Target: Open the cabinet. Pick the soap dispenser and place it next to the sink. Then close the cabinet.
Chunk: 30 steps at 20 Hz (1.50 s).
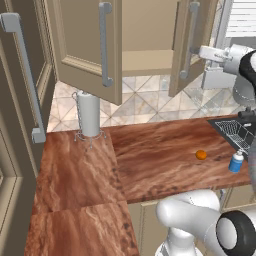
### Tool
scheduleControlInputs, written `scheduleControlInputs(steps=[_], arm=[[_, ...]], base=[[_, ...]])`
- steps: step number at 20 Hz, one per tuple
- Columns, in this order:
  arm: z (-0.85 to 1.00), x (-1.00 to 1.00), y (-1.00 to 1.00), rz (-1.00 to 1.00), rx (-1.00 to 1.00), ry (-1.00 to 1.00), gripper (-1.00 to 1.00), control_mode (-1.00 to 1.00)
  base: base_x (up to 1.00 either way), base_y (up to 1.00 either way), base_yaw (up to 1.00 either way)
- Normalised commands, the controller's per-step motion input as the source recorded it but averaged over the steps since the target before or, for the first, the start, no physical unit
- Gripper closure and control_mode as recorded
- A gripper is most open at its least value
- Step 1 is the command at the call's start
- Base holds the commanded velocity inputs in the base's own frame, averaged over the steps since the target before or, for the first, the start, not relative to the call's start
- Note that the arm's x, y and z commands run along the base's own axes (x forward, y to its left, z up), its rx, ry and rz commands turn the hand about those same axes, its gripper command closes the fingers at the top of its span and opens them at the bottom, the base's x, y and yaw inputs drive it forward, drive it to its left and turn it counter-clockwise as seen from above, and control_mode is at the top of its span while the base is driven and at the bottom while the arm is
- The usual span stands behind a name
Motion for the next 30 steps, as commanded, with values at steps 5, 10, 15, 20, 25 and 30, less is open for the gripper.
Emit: scheduleControlInputs(steps=[5,10,15,20,25,30], arm=[[0.00,0.19,0.22,-0.30,0.00,0.00,-1.00,-1.00],[0.00,0.06,0.10,-0.23,0.00,0.00,-1.00,-1.00],[0.00,0.16,0.09,-0.19,-0.01,0.00,-1.00,-1.00],[0.00,0.31,0.08,-0.16,-0.02,0.03,-1.00,-1.00],[0.00,0.42,0.03,-0.15,-0.03,0.08,-1.00,-1.00],[0.02,0.36,0.00,-0.11,-0.02,0.09,-1.00,-1.00]], base=[[0.00,0.00,0.00],[0.00,0.00,0.00],[0.00,0.00,0.00],[0.00,0.00,0.00],[0.00,0.00,0.00],[0.00,0.00,0.00]])
